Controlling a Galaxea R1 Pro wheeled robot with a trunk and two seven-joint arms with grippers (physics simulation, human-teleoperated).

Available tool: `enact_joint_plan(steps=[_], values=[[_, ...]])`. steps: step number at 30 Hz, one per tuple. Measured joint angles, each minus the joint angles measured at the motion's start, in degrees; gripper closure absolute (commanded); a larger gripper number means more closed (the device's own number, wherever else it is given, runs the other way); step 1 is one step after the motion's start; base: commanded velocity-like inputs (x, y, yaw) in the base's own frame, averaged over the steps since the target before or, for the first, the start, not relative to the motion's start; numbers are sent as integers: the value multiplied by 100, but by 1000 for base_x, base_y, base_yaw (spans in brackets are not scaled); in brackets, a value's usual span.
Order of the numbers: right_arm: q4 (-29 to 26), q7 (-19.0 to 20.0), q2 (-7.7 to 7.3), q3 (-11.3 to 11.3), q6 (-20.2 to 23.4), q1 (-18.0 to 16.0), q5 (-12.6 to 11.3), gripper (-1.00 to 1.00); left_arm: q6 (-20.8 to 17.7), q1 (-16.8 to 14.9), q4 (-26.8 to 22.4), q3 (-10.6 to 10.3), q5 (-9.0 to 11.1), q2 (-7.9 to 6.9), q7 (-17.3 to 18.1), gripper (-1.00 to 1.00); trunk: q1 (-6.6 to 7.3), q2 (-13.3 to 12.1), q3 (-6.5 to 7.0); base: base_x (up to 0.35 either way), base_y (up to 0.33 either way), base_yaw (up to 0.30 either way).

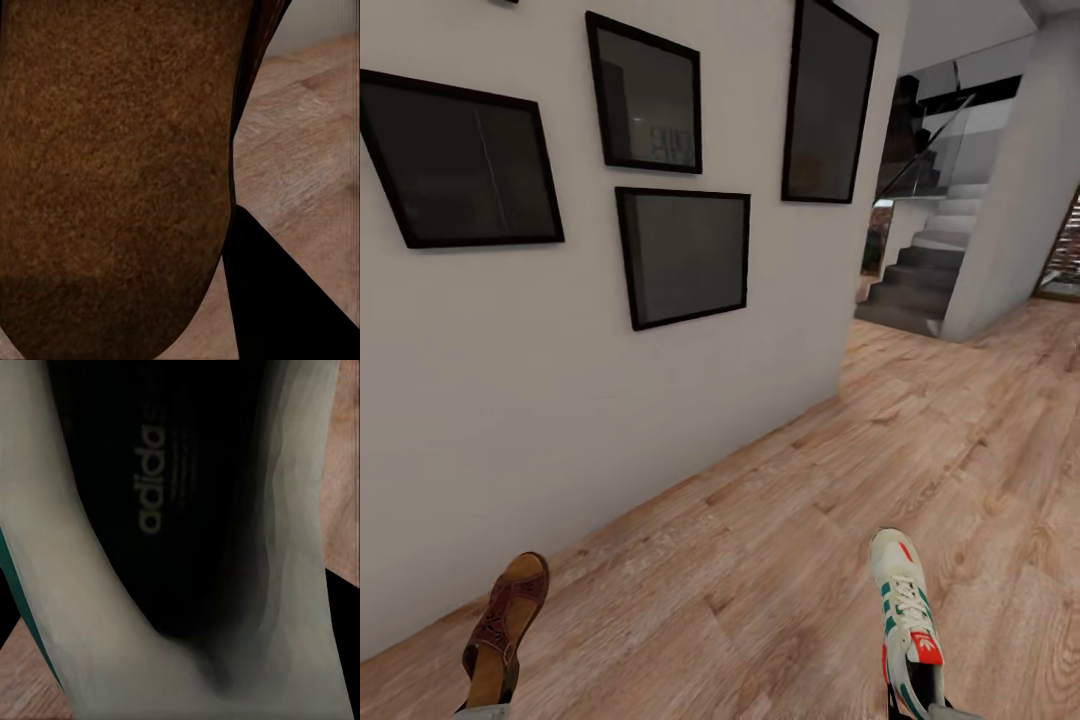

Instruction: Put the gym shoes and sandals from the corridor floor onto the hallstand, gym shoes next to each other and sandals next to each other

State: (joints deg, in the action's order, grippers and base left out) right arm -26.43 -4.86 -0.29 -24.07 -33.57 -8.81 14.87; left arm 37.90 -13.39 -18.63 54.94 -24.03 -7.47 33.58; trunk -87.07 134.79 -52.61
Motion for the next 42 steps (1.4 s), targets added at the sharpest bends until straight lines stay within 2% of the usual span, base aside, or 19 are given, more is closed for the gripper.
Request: enact_joint_plan(steps=[13, 35, 39, 42], values=[[0, 0, 0, 1, 0, 0, 0, 100, 0, 0, 0, -1, -1, 4, 0, 100, 1, 0, 0, 27, -6, -268], [5, 2, 8, 7, 0, 0, 0, 100, -9, 0, -4, 3, 1, 1, -1, 100, 3, 0, 0, 281, -129, -268], [6, 2, 9, 7, 0, 0, 0, 100, -17, 0, -37, 17, 7, -68, 4, 100, 3, 0, 0, 294, -140, -268], [5, 2, 9, 7, 0, 0, 0, 100, -31, 0, -62, 33, 27, -241, 1, 100, 3, 0, 0, 303, -131, -268]])
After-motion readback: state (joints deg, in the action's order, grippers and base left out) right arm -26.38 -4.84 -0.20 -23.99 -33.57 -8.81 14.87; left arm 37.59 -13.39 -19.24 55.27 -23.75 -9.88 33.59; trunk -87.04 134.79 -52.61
